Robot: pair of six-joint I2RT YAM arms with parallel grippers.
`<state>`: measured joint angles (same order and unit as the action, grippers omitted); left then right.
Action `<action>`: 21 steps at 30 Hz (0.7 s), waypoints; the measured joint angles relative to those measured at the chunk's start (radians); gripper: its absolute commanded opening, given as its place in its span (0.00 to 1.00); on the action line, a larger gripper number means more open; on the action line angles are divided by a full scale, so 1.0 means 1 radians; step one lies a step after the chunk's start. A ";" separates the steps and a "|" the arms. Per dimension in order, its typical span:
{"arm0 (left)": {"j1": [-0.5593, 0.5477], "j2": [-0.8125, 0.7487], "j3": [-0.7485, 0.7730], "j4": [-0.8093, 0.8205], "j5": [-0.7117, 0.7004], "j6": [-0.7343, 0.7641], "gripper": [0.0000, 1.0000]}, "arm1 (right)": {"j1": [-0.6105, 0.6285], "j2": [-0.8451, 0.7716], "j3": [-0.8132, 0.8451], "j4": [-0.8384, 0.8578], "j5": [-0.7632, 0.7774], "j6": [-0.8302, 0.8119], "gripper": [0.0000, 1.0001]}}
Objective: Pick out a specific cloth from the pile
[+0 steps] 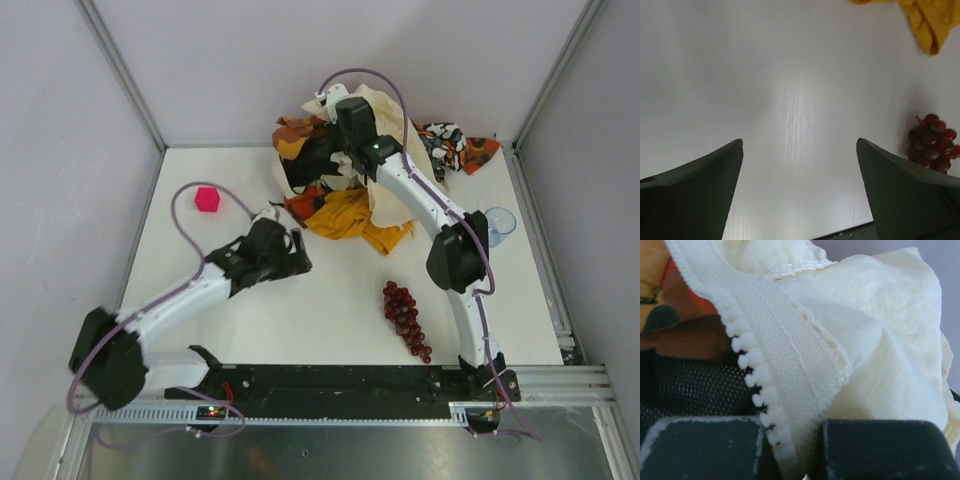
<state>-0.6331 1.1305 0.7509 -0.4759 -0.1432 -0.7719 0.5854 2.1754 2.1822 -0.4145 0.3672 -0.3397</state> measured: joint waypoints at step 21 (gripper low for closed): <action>-0.016 0.960 0.807 0.196 0.023 0.223 1.00 | -0.320 0.210 0.119 -0.170 -0.313 0.525 0.72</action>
<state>-0.6495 2.0907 1.5578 -0.2802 -0.1200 -0.5488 0.2649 2.3856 2.3009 -0.5846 0.0544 0.1852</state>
